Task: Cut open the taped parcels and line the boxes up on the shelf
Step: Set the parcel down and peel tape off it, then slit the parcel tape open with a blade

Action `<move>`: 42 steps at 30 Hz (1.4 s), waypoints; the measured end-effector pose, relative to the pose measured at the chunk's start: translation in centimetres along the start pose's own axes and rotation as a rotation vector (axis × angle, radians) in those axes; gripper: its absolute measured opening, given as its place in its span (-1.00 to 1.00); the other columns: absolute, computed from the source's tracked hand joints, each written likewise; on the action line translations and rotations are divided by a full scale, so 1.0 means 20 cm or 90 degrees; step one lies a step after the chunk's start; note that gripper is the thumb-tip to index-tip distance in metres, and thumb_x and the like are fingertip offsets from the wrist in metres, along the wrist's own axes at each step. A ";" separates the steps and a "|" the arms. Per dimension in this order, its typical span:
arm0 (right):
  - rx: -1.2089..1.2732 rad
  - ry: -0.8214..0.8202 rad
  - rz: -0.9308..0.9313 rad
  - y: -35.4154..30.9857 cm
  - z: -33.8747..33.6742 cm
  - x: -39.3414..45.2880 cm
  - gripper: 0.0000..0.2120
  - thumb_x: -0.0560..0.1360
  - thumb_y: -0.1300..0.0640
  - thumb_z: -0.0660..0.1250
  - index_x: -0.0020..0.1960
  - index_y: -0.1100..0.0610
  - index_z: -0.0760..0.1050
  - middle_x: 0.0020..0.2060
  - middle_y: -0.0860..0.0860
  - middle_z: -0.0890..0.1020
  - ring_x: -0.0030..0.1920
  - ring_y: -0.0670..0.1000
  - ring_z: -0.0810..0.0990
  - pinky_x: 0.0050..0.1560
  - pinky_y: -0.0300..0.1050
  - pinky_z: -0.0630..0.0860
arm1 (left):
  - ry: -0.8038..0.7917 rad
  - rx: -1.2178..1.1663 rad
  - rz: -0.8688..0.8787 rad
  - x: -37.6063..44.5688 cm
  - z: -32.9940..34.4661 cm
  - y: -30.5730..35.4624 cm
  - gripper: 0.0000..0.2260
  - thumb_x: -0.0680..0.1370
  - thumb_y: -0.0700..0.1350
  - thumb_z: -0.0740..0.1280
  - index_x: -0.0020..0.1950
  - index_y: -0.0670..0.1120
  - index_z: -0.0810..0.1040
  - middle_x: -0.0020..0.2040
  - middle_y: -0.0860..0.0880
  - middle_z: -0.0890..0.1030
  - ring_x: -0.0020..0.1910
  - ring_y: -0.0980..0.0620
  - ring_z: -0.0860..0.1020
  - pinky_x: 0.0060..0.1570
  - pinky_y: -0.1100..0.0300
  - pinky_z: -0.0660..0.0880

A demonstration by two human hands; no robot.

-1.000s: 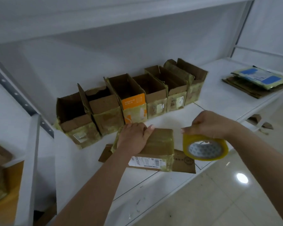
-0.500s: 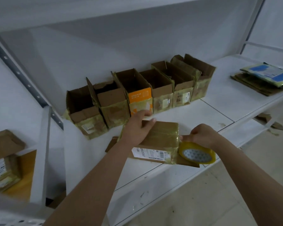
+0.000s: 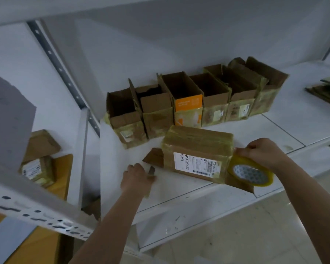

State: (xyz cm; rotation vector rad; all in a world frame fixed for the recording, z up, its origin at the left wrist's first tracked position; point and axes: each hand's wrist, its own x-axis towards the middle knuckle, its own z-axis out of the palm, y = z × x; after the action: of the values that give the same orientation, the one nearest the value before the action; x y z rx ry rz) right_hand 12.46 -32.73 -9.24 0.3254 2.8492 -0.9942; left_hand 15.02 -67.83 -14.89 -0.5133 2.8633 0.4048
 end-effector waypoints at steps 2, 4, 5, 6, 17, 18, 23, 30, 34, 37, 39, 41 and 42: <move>0.009 -0.007 0.003 0.00 0.00 -0.01 -0.64 0.41 -0.14 0.47 -0.32 0.16 0.62 -0.35 0.09 0.62 -0.30 0.05 0.59 -0.31 -0.13 0.45 | 0.002 0.031 -0.004 -0.01 0.03 0.01 -0.56 0.55 0.14 0.33 0.24 -0.16 0.42 0.19 -0.14 0.44 0.21 -0.15 0.46 0.10 0.05 0.44; 0.017 -0.010 0.006 0.00 0.00 -0.01 -0.64 0.40 -0.15 0.47 -0.32 0.15 0.62 -0.35 0.08 0.62 -0.30 0.04 0.59 -0.32 -0.15 0.45 | -0.008 0.045 0.011 0.00 0.04 0.01 -0.61 0.57 0.12 0.32 0.21 -0.16 0.46 0.18 -0.15 0.47 0.18 -0.14 0.50 0.09 0.08 0.44; 0.021 -0.012 0.008 0.00 0.00 -0.01 -0.64 0.39 -0.16 0.47 -0.32 0.14 0.62 -0.35 0.07 0.62 -0.31 0.04 0.59 -0.33 -0.16 0.45 | -0.020 0.038 0.013 0.00 0.03 0.00 -0.64 0.56 0.11 0.33 0.17 -0.14 0.47 0.15 -0.14 0.50 0.15 -0.13 0.52 0.04 0.10 0.44; 0.024 -0.013 0.010 0.00 0.00 -0.02 -0.65 0.39 -0.16 0.47 -0.32 0.13 0.62 -0.35 0.06 0.62 -0.30 0.03 0.59 -0.34 -0.16 0.44 | -0.033 0.025 0.013 0.00 0.03 -0.01 -0.67 0.55 0.11 0.35 0.11 -0.13 0.48 0.11 -0.12 0.53 0.11 -0.11 0.54 -0.02 0.12 0.44; 0.026 -0.049 0.002 0.00 0.00 -0.05 -0.65 0.43 -0.19 0.42 -0.25 0.11 0.62 -0.29 0.04 0.64 -0.24 0.02 0.61 -0.25 -0.13 0.51 | 0.173 -0.489 0.266 -0.16 -0.25 0.24 -0.91 0.66 -0.13 0.18 -0.02 -0.11 0.37 -0.36 0.01 0.60 -0.54 0.21 0.50 -0.50 0.32 0.39; 0.029 -0.054 0.000 0.00 0.00 -0.05 -0.65 0.43 -0.19 0.42 -0.23 0.11 0.62 -0.28 0.05 0.64 -0.24 0.02 0.62 -0.21 -0.10 0.54 | 0.151 -0.464 0.311 -0.19 -0.29 0.32 -0.87 0.67 -0.06 0.16 -0.04 -0.04 0.41 -0.38 0.03 0.60 -0.52 0.22 0.50 -0.47 0.28 0.39; 0.041 -0.118 -0.015 0.01 -0.01 -0.09 -0.58 0.43 -0.23 0.41 -0.16 0.16 0.65 -0.22 0.09 0.68 -0.20 0.03 0.65 -0.06 -0.02 0.62 | -0.142 -0.483 0.386 -0.29 -0.34 0.70 -0.50 0.64 0.26 -0.01 -0.18 0.08 0.63 -0.37 0.10 0.51 -0.35 0.16 0.47 -0.22 0.15 0.34; 0.118 -0.286 -0.039 0.09 -0.08 -0.13 -0.74 0.46 -0.09 0.45 0.00 0.09 0.64 -0.12 0.01 0.70 -0.06 0.02 0.67 -0.07 -0.16 0.58 | -0.270 -0.504 0.475 -0.25 -0.19 0.98 -0.76 0.68 -0.08 0.17 -0.11 -0.14 0.49 -0.42 0.02 0.58 -0.49 0.07 0.54 -0.41 0.20 0.49; 0.186 -0.337 -0.045 0.14 -0.08 -0.15 -0.66 0.42 -0.07 0.50 0.04 0.15 0.62 -0.08 0.10 0.70 -0.05 0.08 0.69 -0.02 -0.08 0.60 | -0.090 -0.453 0.584 -0.19 -0.09 0.98 -0.79 0.67 -0.12 0.16 -0.13 -0.12 0.47 -0.46 0.05 0.50 -0.54 0.12 0.41 -0.37 0.24 0.39; 0.141 -0.256 -0.003 0.16 -0.09 -0.10 -0.60 0.40 -0.16 0.50 0.12 0.04 0.57 -0.03 -0.01 0.64 -0.01 0.03 0.63 0.02 -0.11 0.57 | -0.110 -0.479 0.577 -0.15 -0.08 1.00 -0.78 0.68 -0.11 0.16 -0.12 -0.10 0.49 -0.47 0.07 0.50 -0.55 0.14 0.39 -0.41 0.33 0.36; 0.095 -0.223 0.025 0.17 -0.10 -0.07 -0.53 0.37 -0.20 0.50 0.20 -0.06 0.50 0.03 -0.07 0.53 0.03 -0.03 0.55 -0.04 -0.20 0.48 | -0.119 -0.490 0.579 -0.13 -0.07 1.00 -0.79 0.68 -0.10 0.16 -0.10 -0.07 0.51 -0.47 0.07 0.50 -0.55 0.15 0.39 -0.42 0.34 0.36; 0.026 -0.232 0.037 0.20 -0.09 -0.06 -0.50 0.38 -0.21 0.49 0.24 -0.07 0.47 0.12 -0.06 0.47 0.10 -0.02 0.49 0.01 -0.20 0.43 | -0.125 -0.491 0.589 -0.13 -0.06 1.00 -0.79 0.68 -0.09 0.16 -0.04 -0.04 0.55 -0.47 0.08 0.50 -0.55 0.16 0.39 -0.42 0.36 0.37; -0.014 -0.247 0.038 0.21 -0.08 -0.06 -0.49 0.39 -0.24 0.46 0.25 -0.06 0.48 0.15 -0.06 0.46 0.15 -0.01 0.48 0.07 -0.18 0.42 | -0.128 -0.487 0.593 -0.13 -0.06 1.00 -0.79 0.69 -0.08 0.16 -0.01 -0.04 0.57 -0.47 0.08 0.50 -0.55 0.17 0.39 -0.41 0.36 0.37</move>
State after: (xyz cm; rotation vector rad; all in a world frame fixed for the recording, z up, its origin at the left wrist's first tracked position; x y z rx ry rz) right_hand 14.60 -28.69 -10.28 0.1890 2.4843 -0.9010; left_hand 9.95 -49.38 -8.61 0.7851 2.4667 1.5856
